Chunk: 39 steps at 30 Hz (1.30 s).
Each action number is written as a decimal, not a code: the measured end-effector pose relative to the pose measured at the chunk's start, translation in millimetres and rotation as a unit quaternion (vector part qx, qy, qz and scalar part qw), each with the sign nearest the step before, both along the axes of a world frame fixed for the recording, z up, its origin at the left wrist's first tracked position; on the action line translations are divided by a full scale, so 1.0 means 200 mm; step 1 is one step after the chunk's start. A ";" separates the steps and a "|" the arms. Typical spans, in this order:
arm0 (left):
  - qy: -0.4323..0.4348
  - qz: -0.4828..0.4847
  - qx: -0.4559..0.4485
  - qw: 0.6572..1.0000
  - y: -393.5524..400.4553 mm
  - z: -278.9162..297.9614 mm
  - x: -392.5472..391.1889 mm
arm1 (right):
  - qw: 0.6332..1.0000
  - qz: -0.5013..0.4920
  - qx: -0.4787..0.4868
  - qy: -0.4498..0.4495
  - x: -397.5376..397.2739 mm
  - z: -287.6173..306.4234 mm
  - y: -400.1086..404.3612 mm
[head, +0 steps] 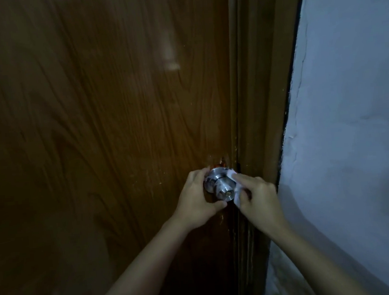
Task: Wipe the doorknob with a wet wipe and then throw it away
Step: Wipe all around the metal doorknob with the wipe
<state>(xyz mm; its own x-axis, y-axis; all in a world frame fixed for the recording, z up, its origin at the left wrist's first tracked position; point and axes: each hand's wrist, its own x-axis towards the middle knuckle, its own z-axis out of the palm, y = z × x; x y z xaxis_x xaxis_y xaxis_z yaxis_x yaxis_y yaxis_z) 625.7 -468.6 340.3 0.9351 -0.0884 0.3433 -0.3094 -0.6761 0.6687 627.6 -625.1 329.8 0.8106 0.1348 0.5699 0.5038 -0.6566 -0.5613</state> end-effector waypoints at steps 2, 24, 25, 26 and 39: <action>0.003 -0.002 0.010 1.000 0.00 0.00 0.00 | 0.998 0.038 -0.047 0.006 -0.01 -0.02 0.03; 0.049 0.029 0.090 0.994 -0.03 0.05 0.02 | 0.998 -0.035 0.056 0.002 -0.01 -0.04 0.03; 0.052 0.029 0.092 0.994 -0.03 0.05 0.02 | 0.997 -0.049 0.066 0.013 0.00 -0.04 0.03; 0.053 0.030 0.093 0.994 -0.03 0.05 0.02 | 0.996 -0.054 0.069 0.019 0.00 -0.03 0.03; 0.073 0.021 0.103 0.992 -0.02 0.09 0.00 | 0.998 0.011 -0.038 0.057 0.04 0.04 0.00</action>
